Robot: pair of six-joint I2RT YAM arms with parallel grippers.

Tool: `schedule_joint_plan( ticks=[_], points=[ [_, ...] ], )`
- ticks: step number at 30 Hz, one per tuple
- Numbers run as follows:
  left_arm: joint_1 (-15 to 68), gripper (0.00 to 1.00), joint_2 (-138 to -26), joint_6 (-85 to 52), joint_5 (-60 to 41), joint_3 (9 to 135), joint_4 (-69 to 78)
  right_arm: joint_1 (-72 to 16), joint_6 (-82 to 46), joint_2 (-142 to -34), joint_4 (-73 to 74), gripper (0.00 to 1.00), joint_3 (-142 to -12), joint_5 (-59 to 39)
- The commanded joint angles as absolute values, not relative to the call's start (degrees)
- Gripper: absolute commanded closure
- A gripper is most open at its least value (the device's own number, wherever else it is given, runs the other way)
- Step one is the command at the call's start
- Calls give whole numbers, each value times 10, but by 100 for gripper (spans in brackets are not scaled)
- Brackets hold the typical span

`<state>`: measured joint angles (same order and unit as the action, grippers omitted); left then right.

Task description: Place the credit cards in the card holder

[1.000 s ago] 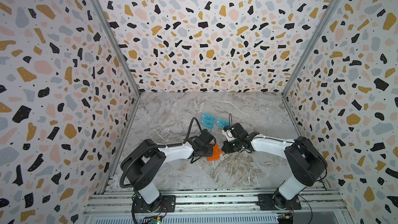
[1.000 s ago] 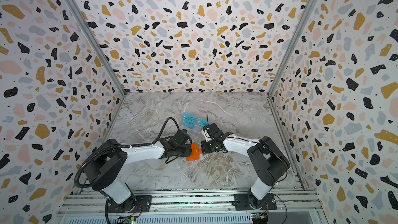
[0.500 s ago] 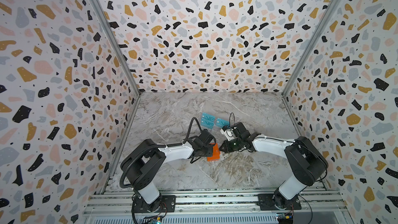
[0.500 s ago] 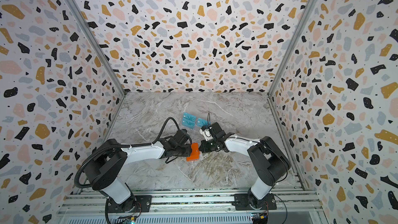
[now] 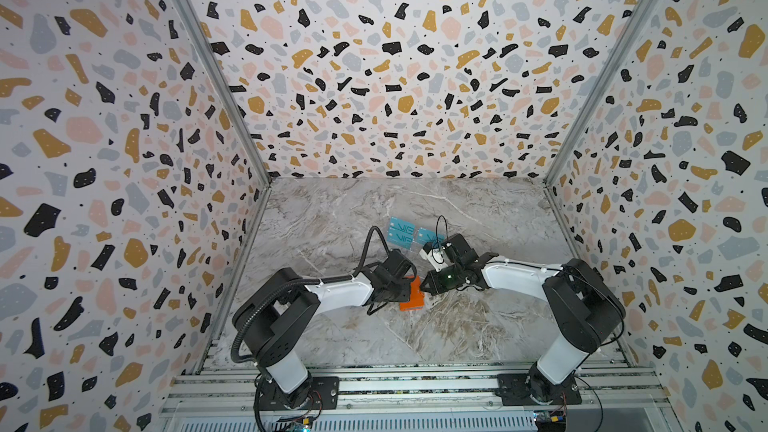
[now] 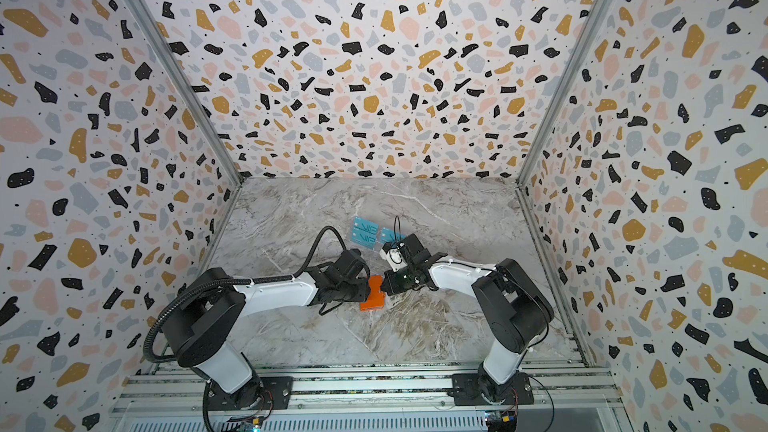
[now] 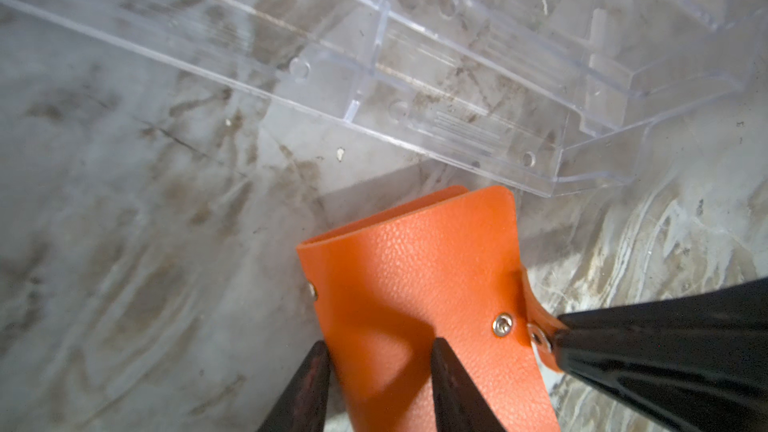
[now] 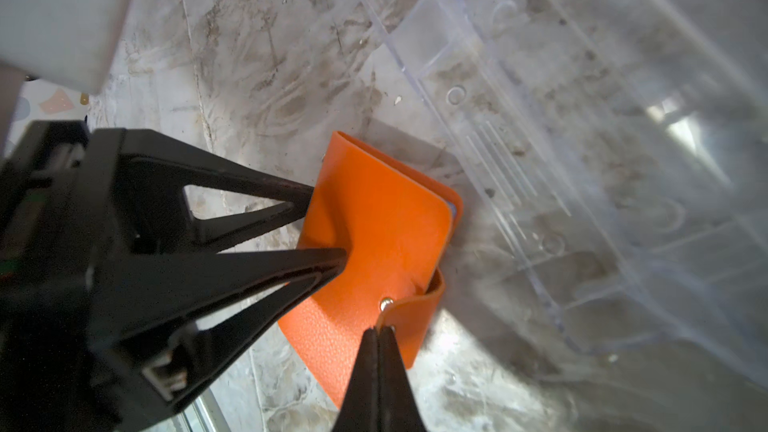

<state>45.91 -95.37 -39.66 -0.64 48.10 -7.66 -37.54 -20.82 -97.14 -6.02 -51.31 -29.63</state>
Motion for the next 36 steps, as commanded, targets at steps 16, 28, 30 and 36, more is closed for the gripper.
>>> schedule_joint_plan(
  ticks=[16,28,30,36],
  points=[
    [459,58,-963,-397,-18,466,-107,-399,-162,-1002,-134,100,-573,-252],
    [460,58,-963,-397,-20,465,-104,-416,-151,-1035,-173,100,-602,-212],
    [459,58,-964,-397,-21,464,-103,-421,-149,-1038,-175,100,-602,-212],
    [460,58,-962,-397,-21,461,-101,-432,-151,-1052,-179,100,-610,-213]
  ],
)
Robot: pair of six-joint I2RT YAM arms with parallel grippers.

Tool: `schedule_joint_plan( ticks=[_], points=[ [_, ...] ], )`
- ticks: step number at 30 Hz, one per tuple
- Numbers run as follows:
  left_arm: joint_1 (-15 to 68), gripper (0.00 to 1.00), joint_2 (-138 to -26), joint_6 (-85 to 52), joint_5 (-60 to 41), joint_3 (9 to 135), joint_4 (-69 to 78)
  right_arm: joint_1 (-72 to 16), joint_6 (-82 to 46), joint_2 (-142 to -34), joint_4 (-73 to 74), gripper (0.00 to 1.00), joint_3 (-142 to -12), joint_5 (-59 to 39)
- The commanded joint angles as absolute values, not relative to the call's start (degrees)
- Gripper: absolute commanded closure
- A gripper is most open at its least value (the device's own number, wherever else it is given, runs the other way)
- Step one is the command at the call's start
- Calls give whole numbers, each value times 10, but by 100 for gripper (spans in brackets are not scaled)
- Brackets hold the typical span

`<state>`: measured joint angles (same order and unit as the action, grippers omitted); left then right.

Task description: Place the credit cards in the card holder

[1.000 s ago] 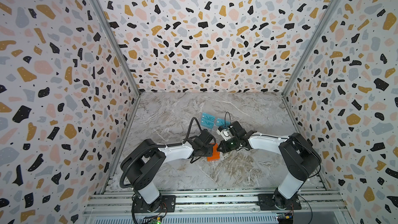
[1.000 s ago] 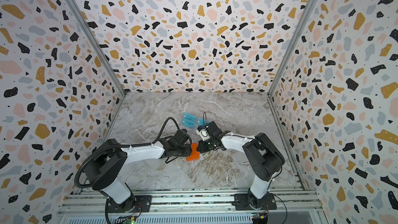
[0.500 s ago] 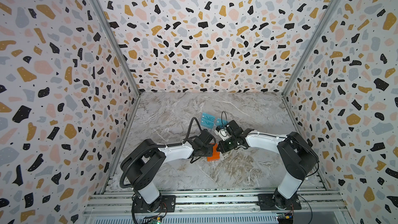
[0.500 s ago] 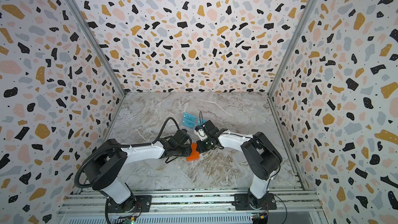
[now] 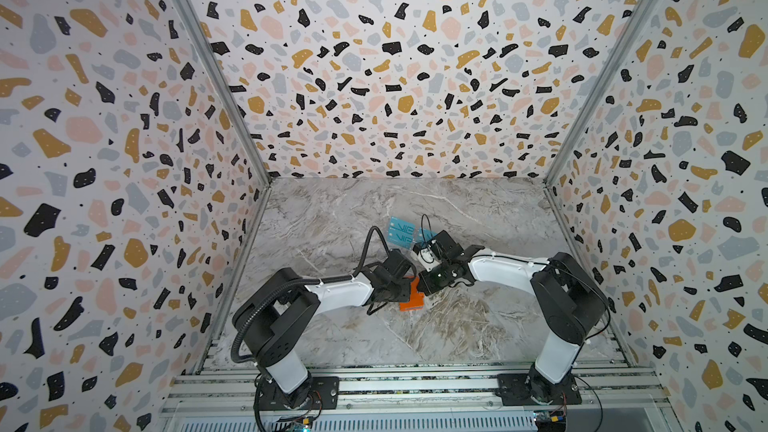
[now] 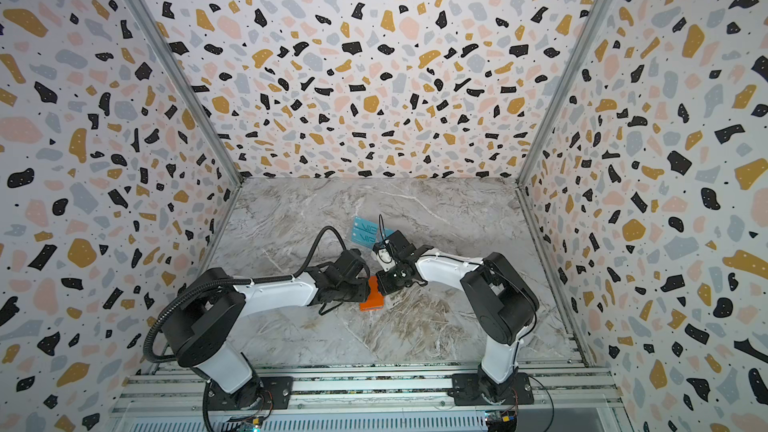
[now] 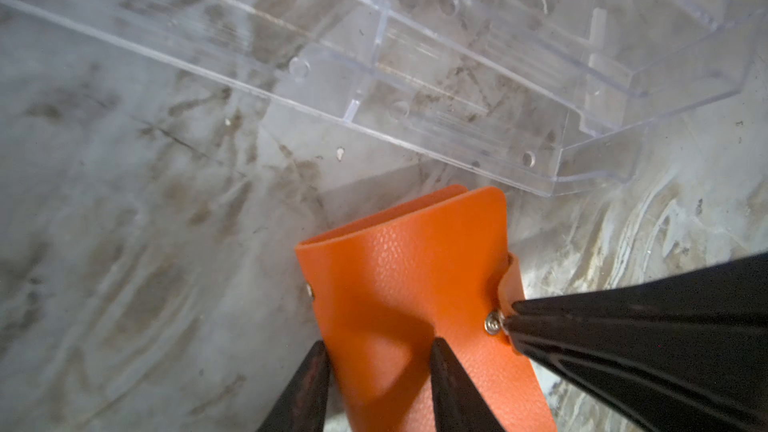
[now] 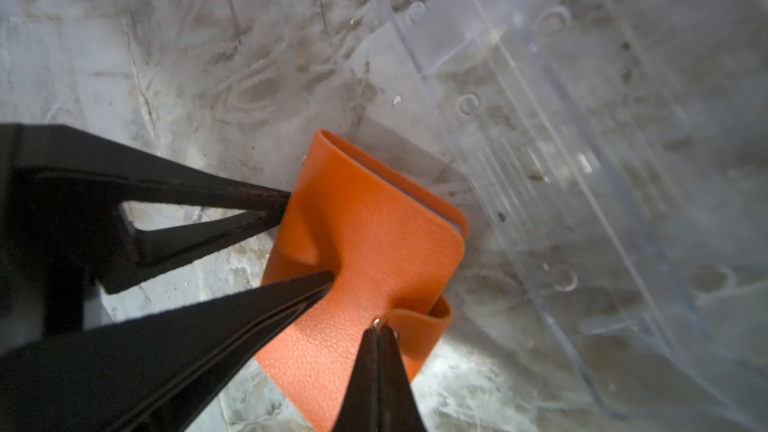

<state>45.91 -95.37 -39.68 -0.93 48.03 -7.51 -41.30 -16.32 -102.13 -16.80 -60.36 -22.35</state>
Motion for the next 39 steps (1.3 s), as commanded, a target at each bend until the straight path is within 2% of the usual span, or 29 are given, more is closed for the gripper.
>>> schedule_joint_plan(
  ticks=[1,18,31,39],
  points=[
    [460,58,-961,-396,-21,460,-101,-435,-148,-1056,-184,100,-613,-207],
    [459,67,-952,-421,-72,430,-38,-474,-130,-1105,-262,100,-653,-133],
    [430,57,-877,-436,-65,375,-4,-473,-138,-1073,-263,100,-650,-116],
    [421,66,-883,-410,-70,389,-4,-468,-134,-1069,-257,100,-650,-131]
  ],
)
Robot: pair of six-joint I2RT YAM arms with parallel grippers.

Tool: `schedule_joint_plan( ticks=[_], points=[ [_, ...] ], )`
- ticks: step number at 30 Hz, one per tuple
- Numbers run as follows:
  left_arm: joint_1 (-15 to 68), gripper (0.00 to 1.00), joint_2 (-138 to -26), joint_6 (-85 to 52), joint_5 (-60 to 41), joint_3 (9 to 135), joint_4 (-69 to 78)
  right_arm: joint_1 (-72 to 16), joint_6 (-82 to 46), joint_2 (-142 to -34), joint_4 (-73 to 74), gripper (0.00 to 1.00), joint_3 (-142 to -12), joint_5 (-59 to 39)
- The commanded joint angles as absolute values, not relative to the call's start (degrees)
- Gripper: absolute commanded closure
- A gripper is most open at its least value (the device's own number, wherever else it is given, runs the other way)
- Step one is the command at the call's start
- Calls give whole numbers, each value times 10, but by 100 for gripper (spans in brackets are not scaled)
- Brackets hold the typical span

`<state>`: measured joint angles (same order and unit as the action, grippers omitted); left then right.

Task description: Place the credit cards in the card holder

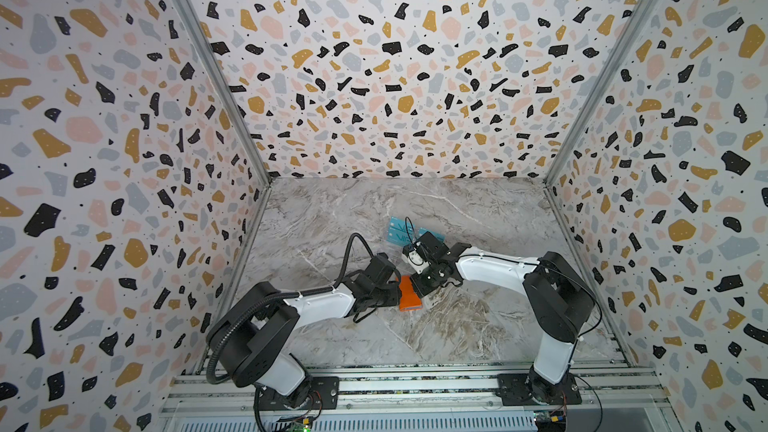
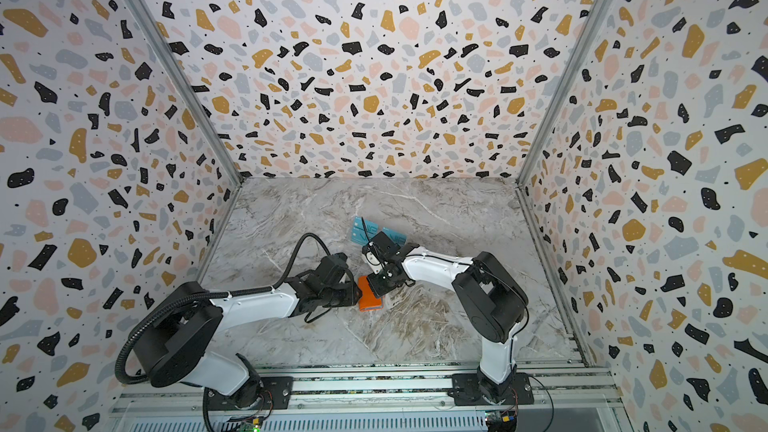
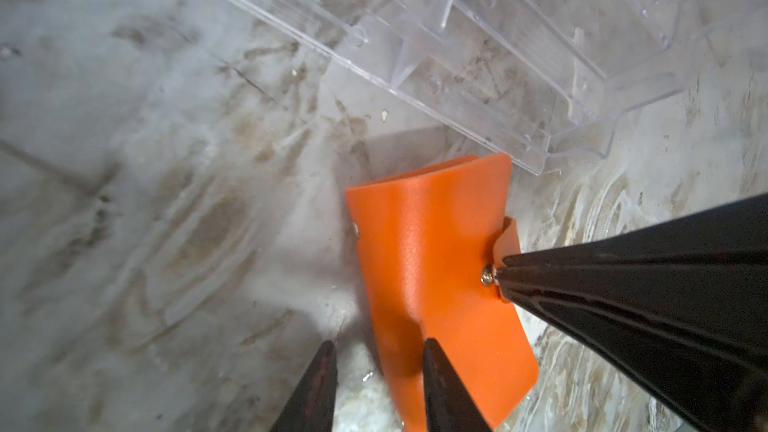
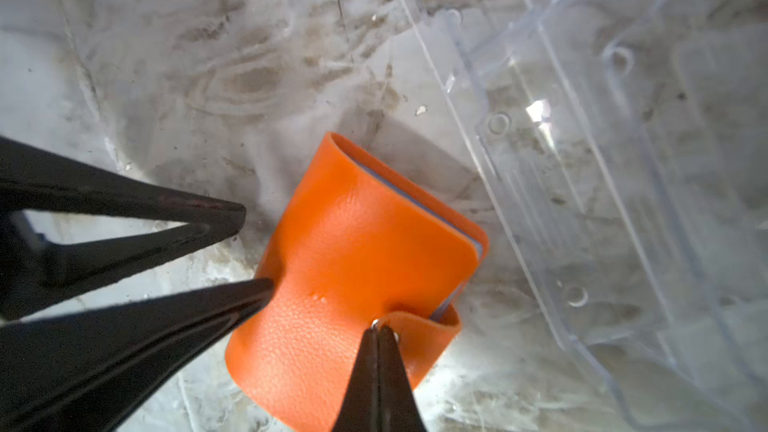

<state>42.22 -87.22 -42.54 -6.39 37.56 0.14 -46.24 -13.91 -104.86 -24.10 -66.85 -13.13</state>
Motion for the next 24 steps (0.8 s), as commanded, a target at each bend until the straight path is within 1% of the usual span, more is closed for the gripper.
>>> schedule_joint_plan(
  ticks=[1,9,24],
  points=[
    [421,66,-888,-408,-71,392,-1,-468,-133,-1070,-258,100,-652,-131],
    [421,79,-901,-407,-93,393,18,-469,-125,-1091,-274,100,-655,-132],
    [423,79,-897,-413,-114,379,41,-492,-114,-1144,-316,100,-676,-112]
  ],
)
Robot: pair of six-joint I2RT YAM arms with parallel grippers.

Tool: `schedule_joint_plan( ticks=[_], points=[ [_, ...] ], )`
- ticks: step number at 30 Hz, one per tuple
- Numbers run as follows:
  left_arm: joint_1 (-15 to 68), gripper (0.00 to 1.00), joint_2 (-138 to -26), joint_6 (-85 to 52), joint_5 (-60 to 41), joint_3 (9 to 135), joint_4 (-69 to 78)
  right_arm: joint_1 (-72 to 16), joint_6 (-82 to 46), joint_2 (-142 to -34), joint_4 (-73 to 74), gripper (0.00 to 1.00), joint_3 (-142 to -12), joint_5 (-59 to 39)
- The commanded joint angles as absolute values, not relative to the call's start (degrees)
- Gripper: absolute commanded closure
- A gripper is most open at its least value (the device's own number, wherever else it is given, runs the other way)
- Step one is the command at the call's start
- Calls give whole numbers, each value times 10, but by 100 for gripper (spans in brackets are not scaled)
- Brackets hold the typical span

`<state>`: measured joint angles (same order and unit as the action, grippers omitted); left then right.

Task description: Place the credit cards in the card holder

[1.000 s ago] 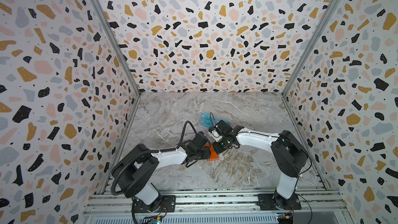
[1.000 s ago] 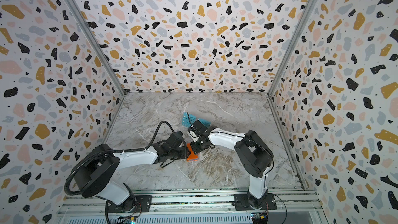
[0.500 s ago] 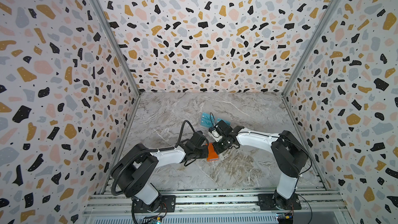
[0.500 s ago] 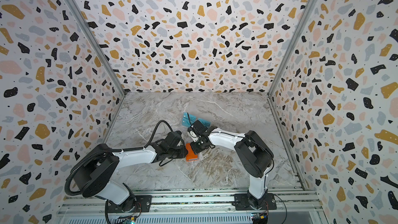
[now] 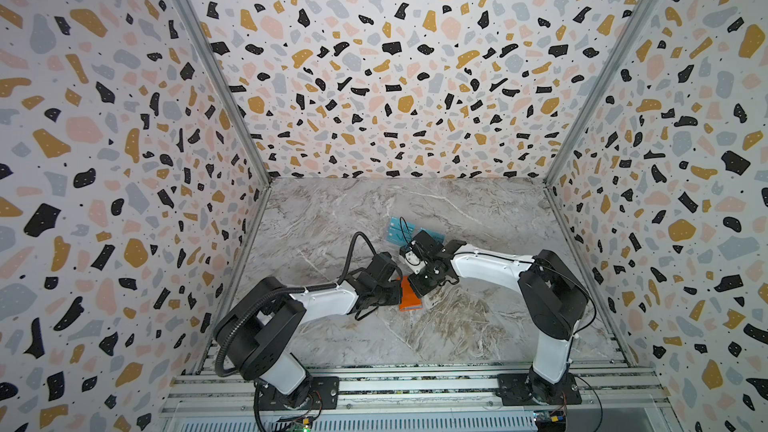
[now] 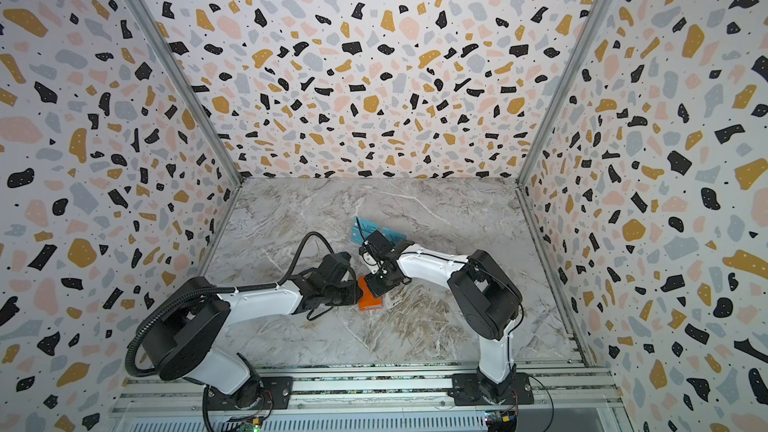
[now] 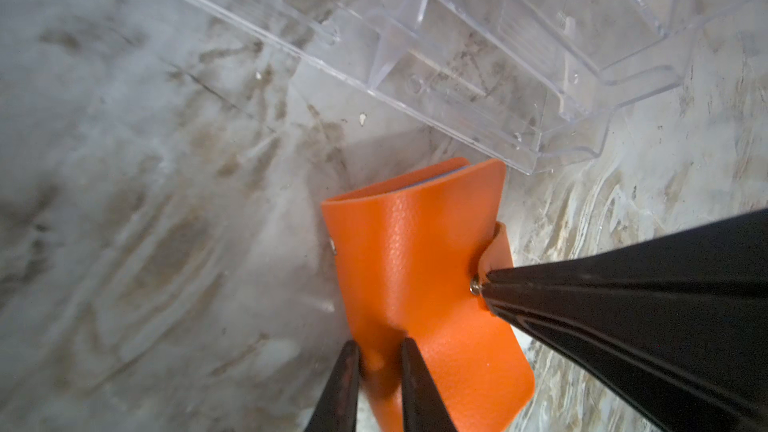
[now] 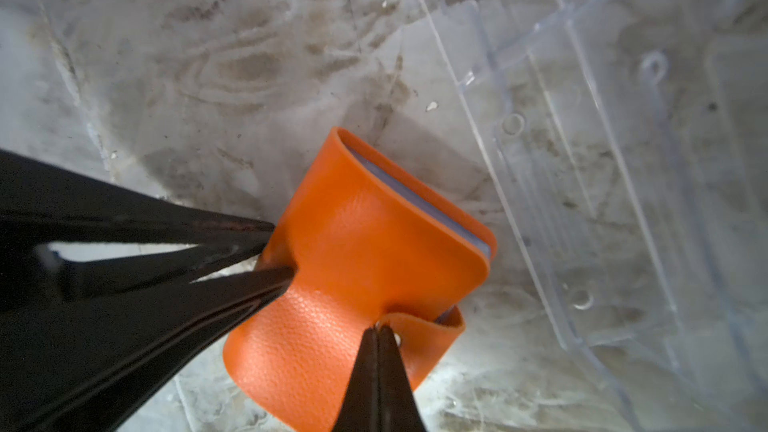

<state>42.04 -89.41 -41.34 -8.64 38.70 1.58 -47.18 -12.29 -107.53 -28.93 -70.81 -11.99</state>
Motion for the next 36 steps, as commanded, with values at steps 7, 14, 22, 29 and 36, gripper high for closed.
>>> schedule_joint_plan(
  ticks=[7,14,22,29,36],
  points=[
    [423,79,-898,-420,-118,374,52,-494,-118,-1166,-313,100,-669,-113],
    [424,79,-897,-420,-115,371,53,-493,-133,-1159,-307,100,-669,-118],
    [424,78,-910,-400,-98,388,24,-488,-176,-1048,-254,86,-656,-205],
    [424,74,-916,-365,-87,422,-28,-473,-211,-973,-226,82,-637,-200],
    [422,67,-928,-363,-92,427,-21,-435,-234,-904,-177,82,-587,-184]
  ],
)
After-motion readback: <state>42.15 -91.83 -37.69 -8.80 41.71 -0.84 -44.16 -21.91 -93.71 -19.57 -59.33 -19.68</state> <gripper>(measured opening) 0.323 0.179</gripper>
